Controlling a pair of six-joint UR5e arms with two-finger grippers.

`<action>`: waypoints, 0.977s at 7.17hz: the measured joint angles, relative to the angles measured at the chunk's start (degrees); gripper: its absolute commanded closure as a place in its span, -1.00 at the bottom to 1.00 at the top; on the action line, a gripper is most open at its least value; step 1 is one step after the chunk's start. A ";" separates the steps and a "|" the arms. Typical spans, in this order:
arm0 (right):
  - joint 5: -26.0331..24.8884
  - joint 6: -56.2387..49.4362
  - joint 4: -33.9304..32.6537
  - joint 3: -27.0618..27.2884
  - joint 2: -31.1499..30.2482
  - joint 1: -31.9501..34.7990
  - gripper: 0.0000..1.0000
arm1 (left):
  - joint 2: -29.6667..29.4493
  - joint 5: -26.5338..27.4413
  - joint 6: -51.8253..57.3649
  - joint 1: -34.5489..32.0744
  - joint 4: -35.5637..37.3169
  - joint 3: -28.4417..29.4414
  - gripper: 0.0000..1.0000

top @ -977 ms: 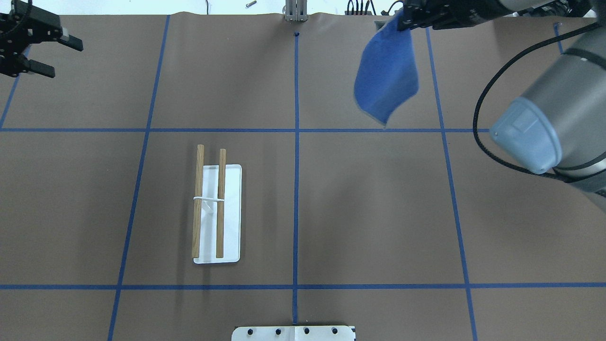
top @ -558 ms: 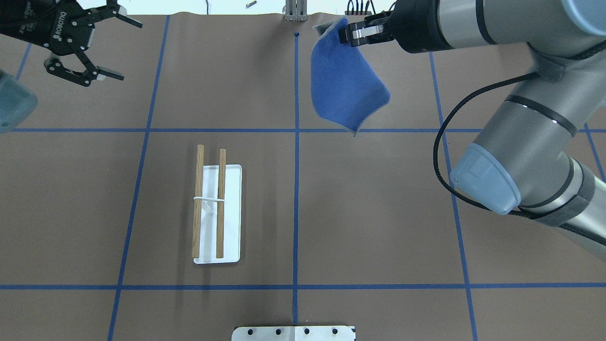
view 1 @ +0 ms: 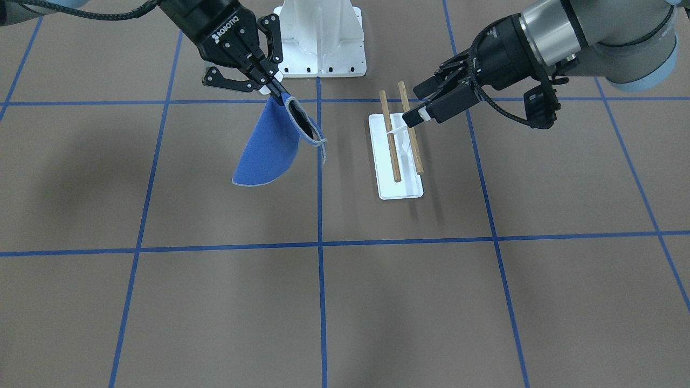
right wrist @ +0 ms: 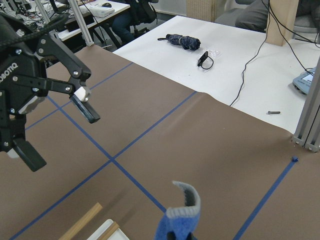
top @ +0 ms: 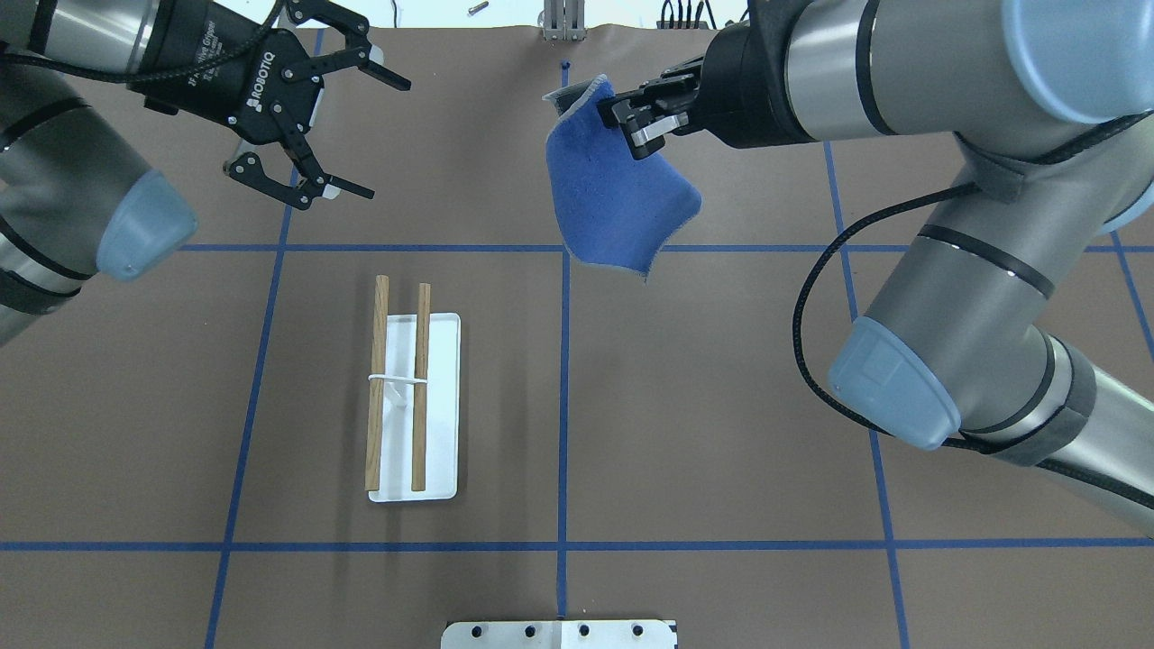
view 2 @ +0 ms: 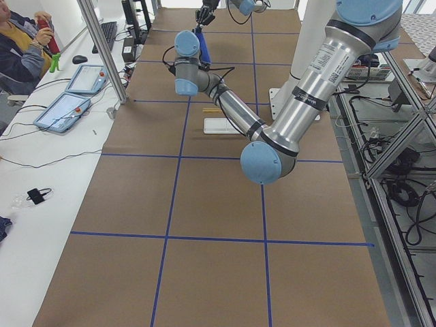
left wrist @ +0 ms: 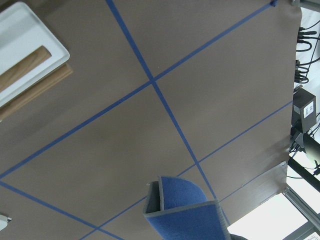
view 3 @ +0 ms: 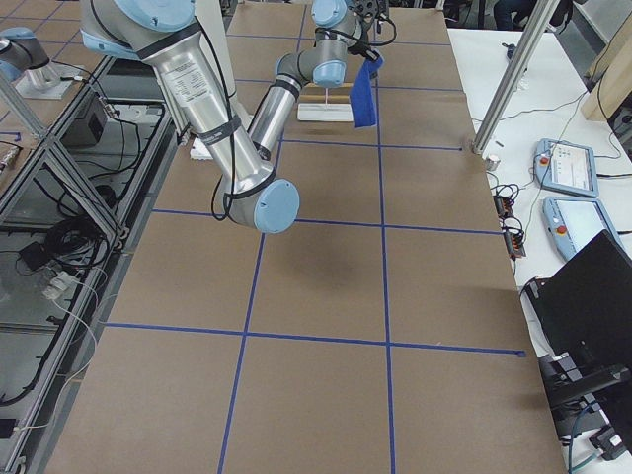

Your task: Hang towel on rack

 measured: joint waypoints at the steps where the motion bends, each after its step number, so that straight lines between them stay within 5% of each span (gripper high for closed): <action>1: -1.77 -1.98 0.05 -0.01 0.36 -1.41 1.00 | -0.41 0.21 -0.77 0.40 0.10 0.00 -0.96; 7: -6.73 -15.12 0.12 0.65 1.33 -6.01 1.00 | -3.06 6.47 -11.08 4.83 0.07 -0.47 -0.96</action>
